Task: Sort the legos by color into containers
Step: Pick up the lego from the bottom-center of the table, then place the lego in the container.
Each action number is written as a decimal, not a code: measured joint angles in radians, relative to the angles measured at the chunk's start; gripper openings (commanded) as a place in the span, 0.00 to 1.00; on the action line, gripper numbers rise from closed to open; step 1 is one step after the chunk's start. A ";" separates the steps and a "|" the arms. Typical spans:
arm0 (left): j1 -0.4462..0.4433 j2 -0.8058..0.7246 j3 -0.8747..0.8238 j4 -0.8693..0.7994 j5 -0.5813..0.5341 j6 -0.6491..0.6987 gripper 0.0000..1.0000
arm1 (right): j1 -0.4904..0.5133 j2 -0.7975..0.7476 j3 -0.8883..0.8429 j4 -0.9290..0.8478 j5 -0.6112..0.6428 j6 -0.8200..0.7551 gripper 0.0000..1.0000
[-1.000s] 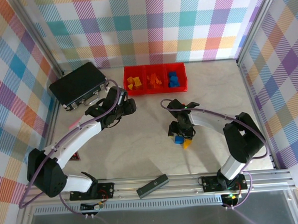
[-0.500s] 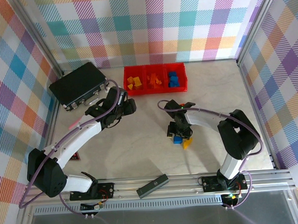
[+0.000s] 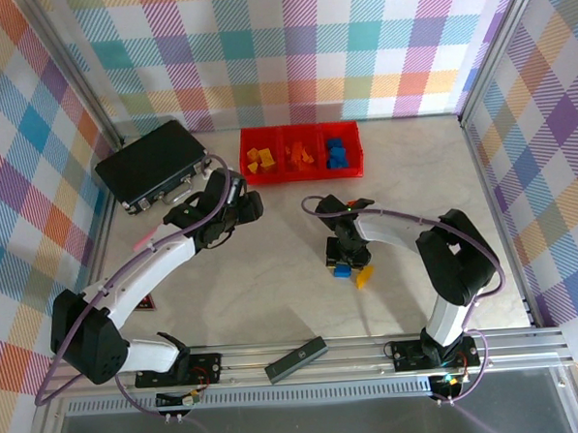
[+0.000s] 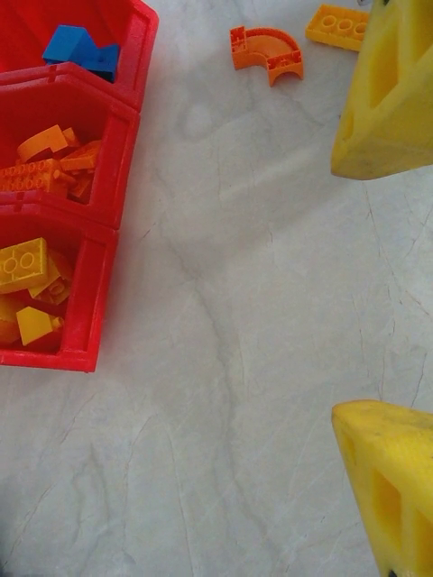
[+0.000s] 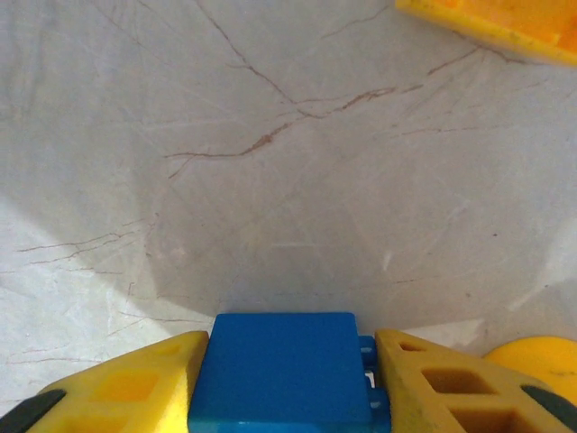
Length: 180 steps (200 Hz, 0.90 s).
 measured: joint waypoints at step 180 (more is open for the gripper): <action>-0.003 -0.105 -0.022 -0.038 0.003 0.000 0.66 | -0.322 0.525 1.089 -0.006 0.158 -0.295 0.41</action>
